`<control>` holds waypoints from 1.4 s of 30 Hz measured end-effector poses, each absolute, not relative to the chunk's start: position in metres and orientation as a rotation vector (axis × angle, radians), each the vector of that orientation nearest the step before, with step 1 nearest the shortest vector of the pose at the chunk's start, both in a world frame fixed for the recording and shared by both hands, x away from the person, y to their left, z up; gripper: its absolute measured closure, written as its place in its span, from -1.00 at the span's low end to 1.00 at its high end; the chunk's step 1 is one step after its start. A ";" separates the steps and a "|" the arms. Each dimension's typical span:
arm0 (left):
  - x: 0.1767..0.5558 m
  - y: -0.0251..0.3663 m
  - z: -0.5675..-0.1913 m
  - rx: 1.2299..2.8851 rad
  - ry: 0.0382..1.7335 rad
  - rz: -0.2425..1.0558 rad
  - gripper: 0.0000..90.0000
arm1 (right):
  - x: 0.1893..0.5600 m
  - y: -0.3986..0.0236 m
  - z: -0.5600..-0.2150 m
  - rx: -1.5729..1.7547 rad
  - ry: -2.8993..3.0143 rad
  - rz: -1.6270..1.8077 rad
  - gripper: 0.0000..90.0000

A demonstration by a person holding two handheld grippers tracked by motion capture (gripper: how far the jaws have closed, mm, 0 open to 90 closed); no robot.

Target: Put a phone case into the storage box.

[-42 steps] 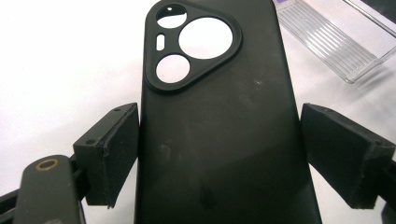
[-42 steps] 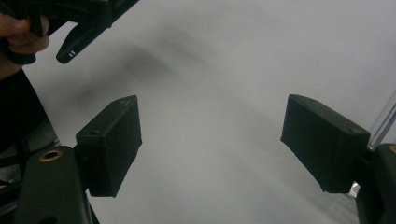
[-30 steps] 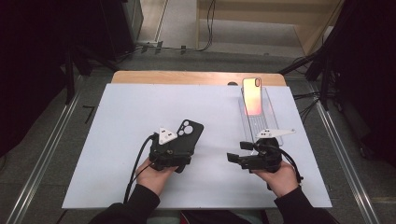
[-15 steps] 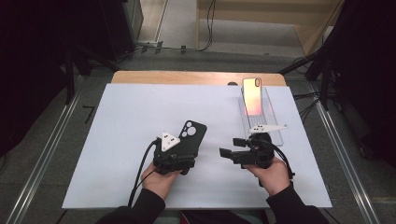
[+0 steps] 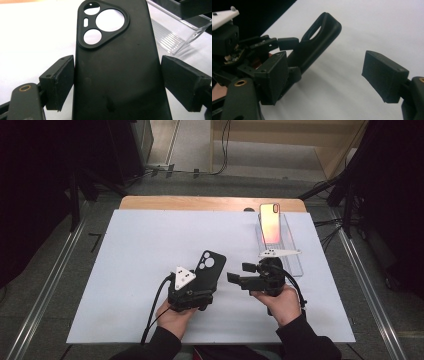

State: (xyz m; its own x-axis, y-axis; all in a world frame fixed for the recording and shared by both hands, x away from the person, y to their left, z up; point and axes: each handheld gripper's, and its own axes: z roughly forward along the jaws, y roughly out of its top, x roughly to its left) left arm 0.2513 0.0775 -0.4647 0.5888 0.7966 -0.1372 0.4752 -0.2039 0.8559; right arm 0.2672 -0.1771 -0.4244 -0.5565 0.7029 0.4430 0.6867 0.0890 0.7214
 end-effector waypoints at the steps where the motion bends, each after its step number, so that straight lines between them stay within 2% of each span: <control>1: 0.251 0.077 -0.465 1.849 1.024 0.426 -0.67 | 0.268 -0.176 -0.424 1.479 2.300 1.520 -0.58; 15: 0.247 0.076 -0.466 1.816 0.990 0.401 -0.67 | 0.283 -0.162 -0.424 1.535 2.303 1.529 -0.57; 25: 0.243 0.074 -0.464 1.796 0.972 0.429 -0.67 | 0.292 -0.151 -0.425 1.570 2.291 1.549 -0.57; 34: 0.242 0.074 -0.464 1.788 0.977 0.411 -0.67 | 0.303 -0.147 -0.429 1.620 2.280 1.565 -0.50; 37: 0.241 0.074 -0.463 1.770 0.977 0.395 -0.67 | 0.306 -0.146 -0.431 1.649 2.282 1.583 -0.39; 42: 0.239 0.073 -0.462 1.767 0.973 0.369 -0.67 | 0.311 -0.146 -0.430 1.700 2.286 1.611 0.20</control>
State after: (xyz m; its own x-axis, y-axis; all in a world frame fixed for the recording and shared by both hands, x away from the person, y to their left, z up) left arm 0.2390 0.0731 -0.4625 0.6239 0.7571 -0.1940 0.4377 -0.1327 0.8893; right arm 0.3106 -0.1464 -0.4304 -0.4539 0.6581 0.6008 0.7870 -0.0201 0.6166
